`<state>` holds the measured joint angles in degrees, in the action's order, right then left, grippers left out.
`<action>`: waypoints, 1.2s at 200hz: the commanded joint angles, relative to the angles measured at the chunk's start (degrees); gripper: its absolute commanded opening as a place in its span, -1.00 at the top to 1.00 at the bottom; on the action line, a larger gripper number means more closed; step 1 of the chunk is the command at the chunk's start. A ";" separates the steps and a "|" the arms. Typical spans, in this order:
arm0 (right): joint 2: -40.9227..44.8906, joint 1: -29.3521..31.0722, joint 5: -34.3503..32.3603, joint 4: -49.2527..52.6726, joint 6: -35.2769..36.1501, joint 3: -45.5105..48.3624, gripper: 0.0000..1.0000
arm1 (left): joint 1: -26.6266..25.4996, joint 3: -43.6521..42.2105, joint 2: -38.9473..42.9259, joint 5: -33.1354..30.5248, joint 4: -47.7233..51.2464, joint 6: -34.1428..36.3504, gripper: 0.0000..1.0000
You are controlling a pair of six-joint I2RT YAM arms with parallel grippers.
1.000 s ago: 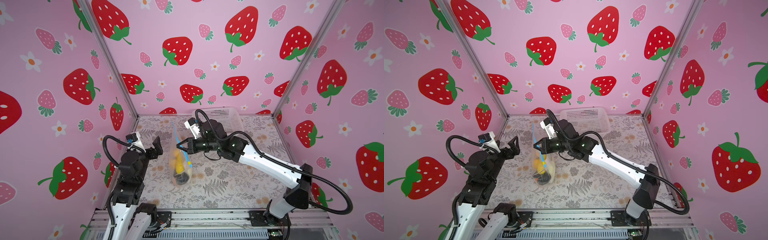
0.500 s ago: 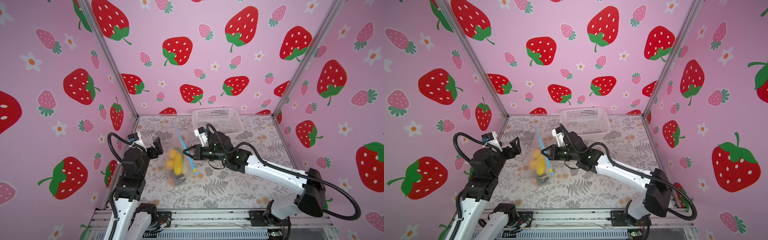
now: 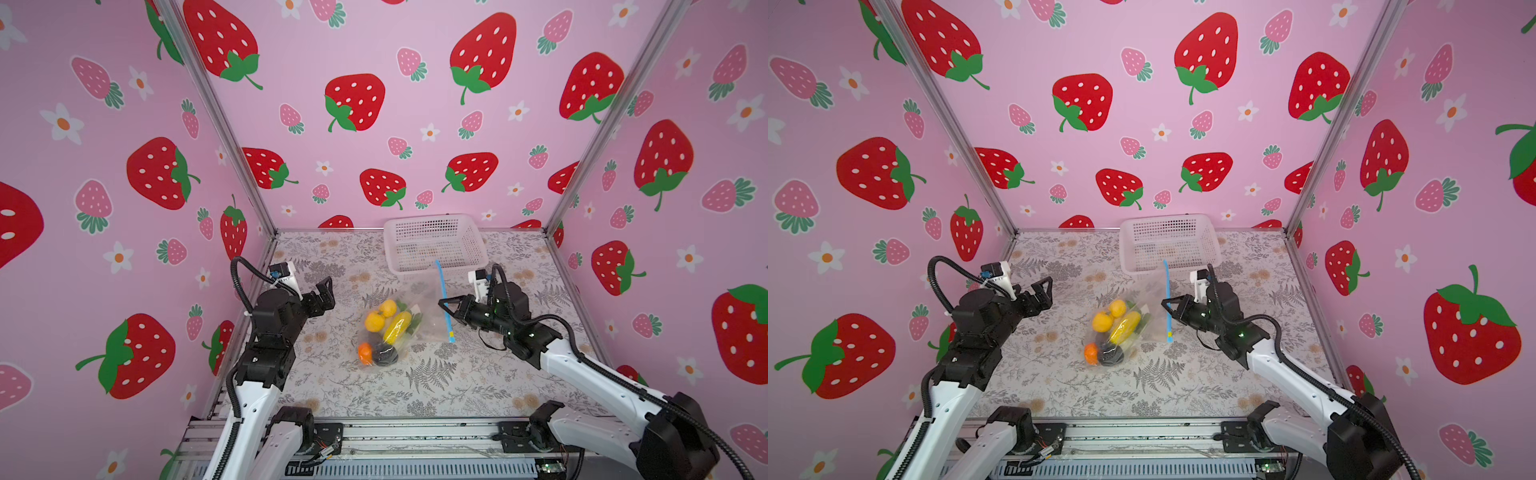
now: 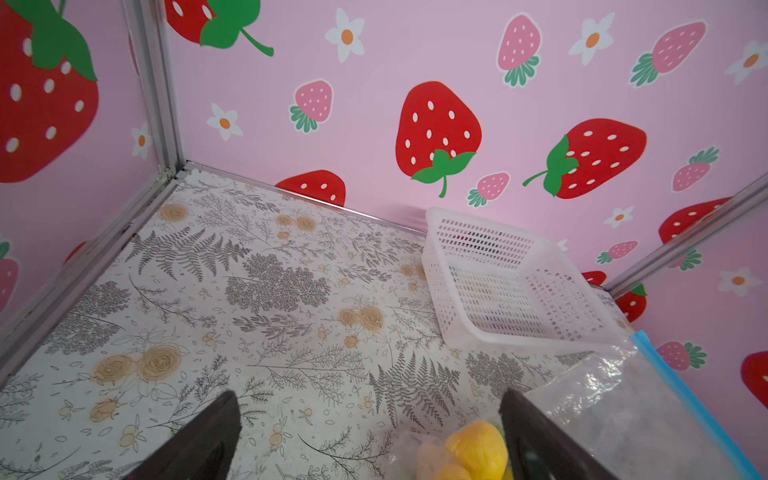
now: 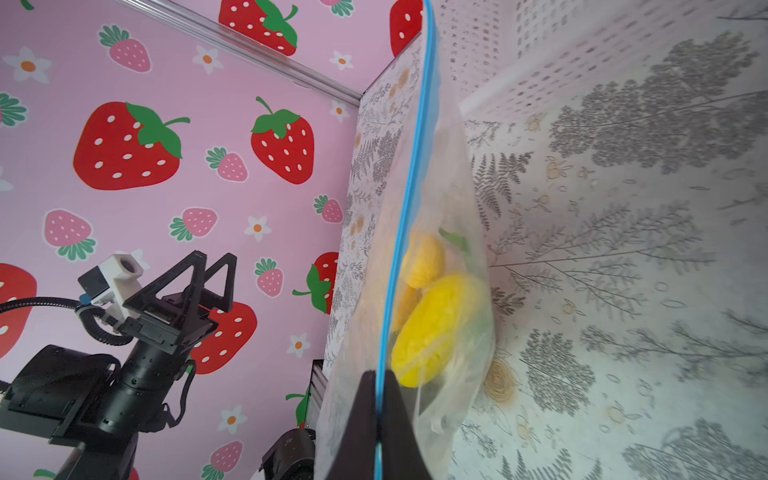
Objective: Place the food in the zip-top bag and seal the zipper
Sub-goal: 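Open the left gripper to drop the bag while the right gripper withdraws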
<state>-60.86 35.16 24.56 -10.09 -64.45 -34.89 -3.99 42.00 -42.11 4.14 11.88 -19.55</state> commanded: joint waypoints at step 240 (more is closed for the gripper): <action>-13.40 -19.58 14.01 -5.94 24.47 18.18 0.61 | -7.18 -1.75 -7.20 6.40 -1.46 -0.01 -0.98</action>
<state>-73.25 15.97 37.15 -13.17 -41.47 -17.26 -10.85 40.80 -49.58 9.72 11.40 -20.12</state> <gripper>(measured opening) 0.175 0.991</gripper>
